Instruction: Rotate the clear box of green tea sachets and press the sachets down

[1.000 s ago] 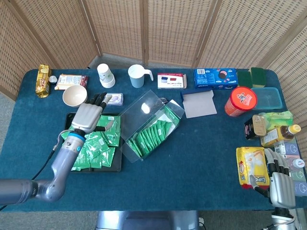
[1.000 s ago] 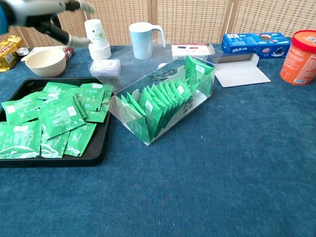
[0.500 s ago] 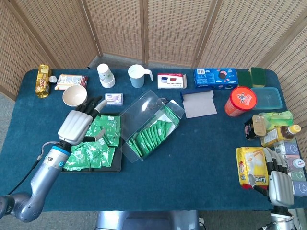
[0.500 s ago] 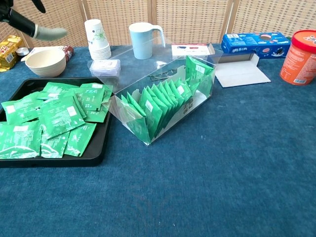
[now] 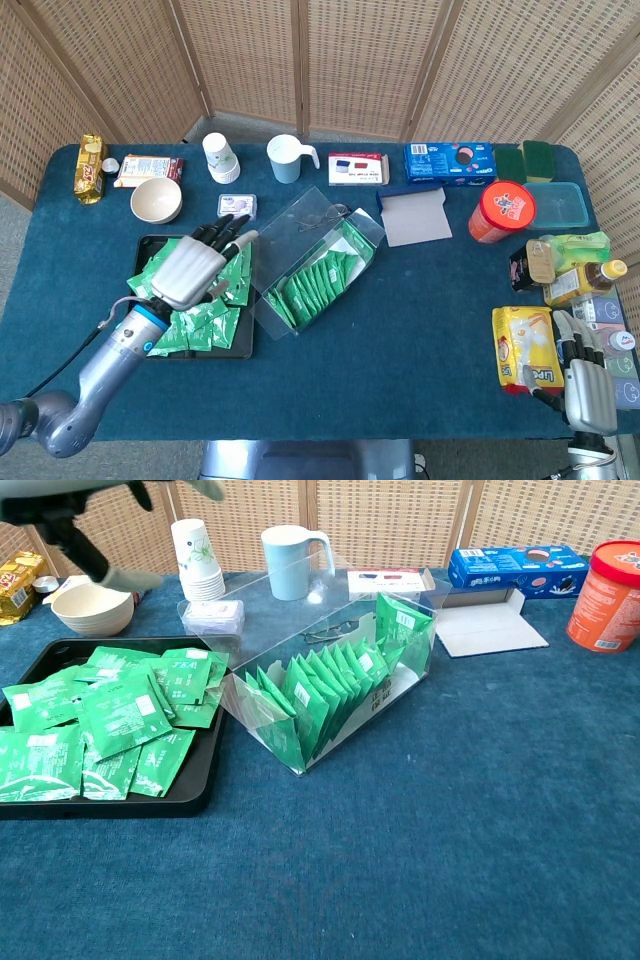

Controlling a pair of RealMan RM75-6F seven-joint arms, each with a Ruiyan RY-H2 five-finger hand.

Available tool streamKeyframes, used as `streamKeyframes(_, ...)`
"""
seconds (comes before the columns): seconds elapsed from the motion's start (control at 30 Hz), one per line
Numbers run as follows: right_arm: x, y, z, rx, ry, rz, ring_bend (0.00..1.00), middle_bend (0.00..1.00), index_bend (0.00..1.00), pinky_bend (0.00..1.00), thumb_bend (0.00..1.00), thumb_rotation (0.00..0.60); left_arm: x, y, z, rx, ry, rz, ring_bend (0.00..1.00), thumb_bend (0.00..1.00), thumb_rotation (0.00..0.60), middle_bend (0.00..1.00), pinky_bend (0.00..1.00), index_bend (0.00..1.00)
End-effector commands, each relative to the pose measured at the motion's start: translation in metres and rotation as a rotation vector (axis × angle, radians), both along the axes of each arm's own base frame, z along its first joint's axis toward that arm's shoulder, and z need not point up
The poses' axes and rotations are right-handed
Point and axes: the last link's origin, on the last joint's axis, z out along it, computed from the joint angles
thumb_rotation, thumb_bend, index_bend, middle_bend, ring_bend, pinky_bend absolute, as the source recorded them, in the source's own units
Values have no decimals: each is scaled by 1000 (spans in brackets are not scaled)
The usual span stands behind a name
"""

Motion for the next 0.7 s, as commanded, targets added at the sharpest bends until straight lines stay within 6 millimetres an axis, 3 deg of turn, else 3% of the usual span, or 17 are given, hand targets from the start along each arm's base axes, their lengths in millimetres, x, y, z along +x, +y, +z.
streamKeyframes(0.03, 0, 0, 0, -1, -3, 1, 0, 4, 0, 65, 341, 600, 11, 4, -10, -30, 20, -27, 0, 319, 600, 0, 188, 125)
streamKeyframes(0.37, -2, 3, 0, -16, -12, -1, 0, 4, 0, 65, 341, 600, 48, 22, -44, -129, 82, -91, 0, 319, 600, 0, 173, 136)
streamKeyframes(0.7, -2, 5, -1, -20, -17, -2, 0, 4, 0, 65, 341, 600, 69, 31, -81, -213, 165, -108, 0, 319, 600, 0, 152, 160)
